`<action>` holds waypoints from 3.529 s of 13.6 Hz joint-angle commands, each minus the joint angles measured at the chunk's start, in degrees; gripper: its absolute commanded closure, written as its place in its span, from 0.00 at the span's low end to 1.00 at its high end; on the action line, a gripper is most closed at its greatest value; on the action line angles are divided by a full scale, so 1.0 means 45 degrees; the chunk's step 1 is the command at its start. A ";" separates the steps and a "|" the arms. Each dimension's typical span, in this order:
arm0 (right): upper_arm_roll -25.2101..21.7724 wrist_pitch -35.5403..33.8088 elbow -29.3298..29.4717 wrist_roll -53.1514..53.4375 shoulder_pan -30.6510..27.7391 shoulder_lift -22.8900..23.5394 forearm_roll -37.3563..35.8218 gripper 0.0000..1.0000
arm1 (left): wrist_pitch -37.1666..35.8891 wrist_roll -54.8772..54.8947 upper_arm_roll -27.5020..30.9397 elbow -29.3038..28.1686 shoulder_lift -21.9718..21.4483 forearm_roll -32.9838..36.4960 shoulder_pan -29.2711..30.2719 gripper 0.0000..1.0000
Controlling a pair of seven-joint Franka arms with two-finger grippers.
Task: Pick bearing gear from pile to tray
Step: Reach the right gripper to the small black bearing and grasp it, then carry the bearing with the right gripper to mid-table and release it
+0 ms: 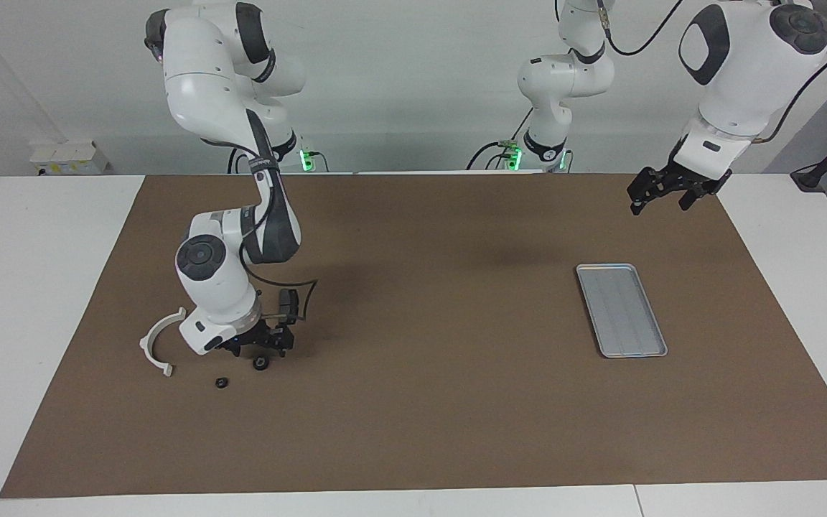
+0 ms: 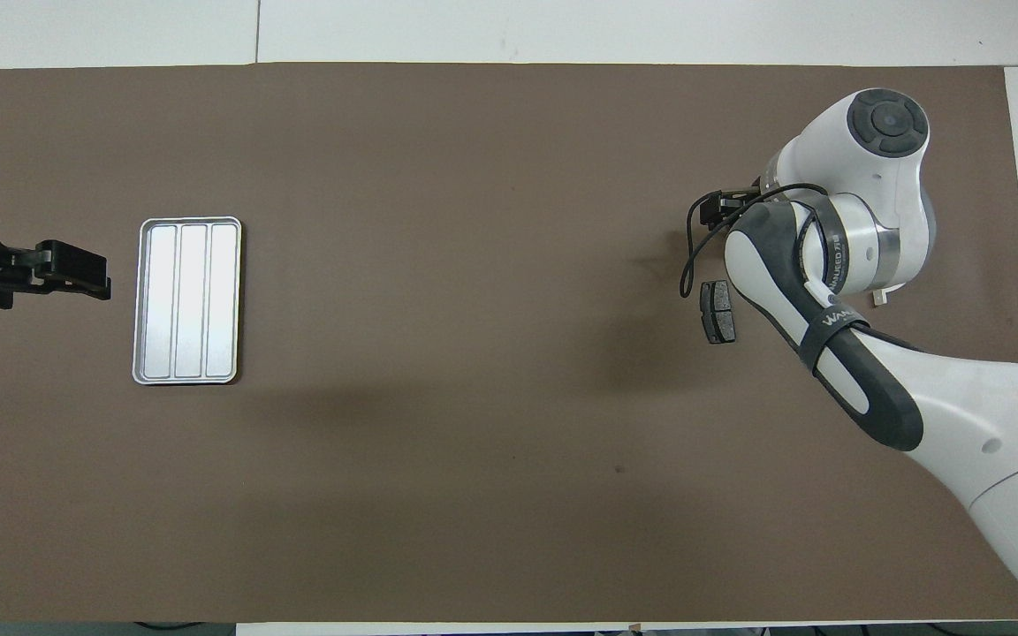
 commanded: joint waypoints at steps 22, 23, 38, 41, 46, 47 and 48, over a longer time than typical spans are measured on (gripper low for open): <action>0.0022 0.0774 -0.0068 0.0710 -0.0208 0.0539 -0.0498 0.56 | -0.0128 0.0080 0.0136 -0.0256 -0.0307 -0.0008 -0.0164 0.00; 0.0022 0.0735 -0.0068 0.0710 -0.0209 0.0539 -0.0498 0.69 | -0.0128 0.0079 0.0136 -0.0256 -0.0307 -0.0008 -0.0164 0.00; 0.0354 -0.7715 0.4106 0.1775 0.1701 -0.1939 0.0142 1.00 | -0.0128 0.0080 0.0136 -0.0256 -0.0307 -0.0008 -0.0164 0.00; 0.0393 -0.8738 0.5142 0.6765 0.3513 -0.1961 0.1279 1.00 | -0.0109 0.0079 0.0136 -0.0256 -0.0307 -0.0008 -0.0164 0.00; 0.0882 -0.7491 0.5479 1.3203 0.6056 -0.1533 0.1651 1.00 | -0.0128 0.0080 0.0155 -0.0256 -0.0307 -0.0008 -0.0145 0.00; 0.0862 -0.7121 0.5479 1.3867 0.6486 -0.1241 0.1593 1.00 | -0.0109 0.0099 0.0136 -0.0256 -0.0307 -0.0008 -0.0164 0.00; 0.0862 -0.6595 0.5440 1.4667 0.6742 -0.0968 0.1554 1.00 | -0.0128 0.0099 0.0136 -0.0256 -0.0307 -0.0008 -0.0164 0.00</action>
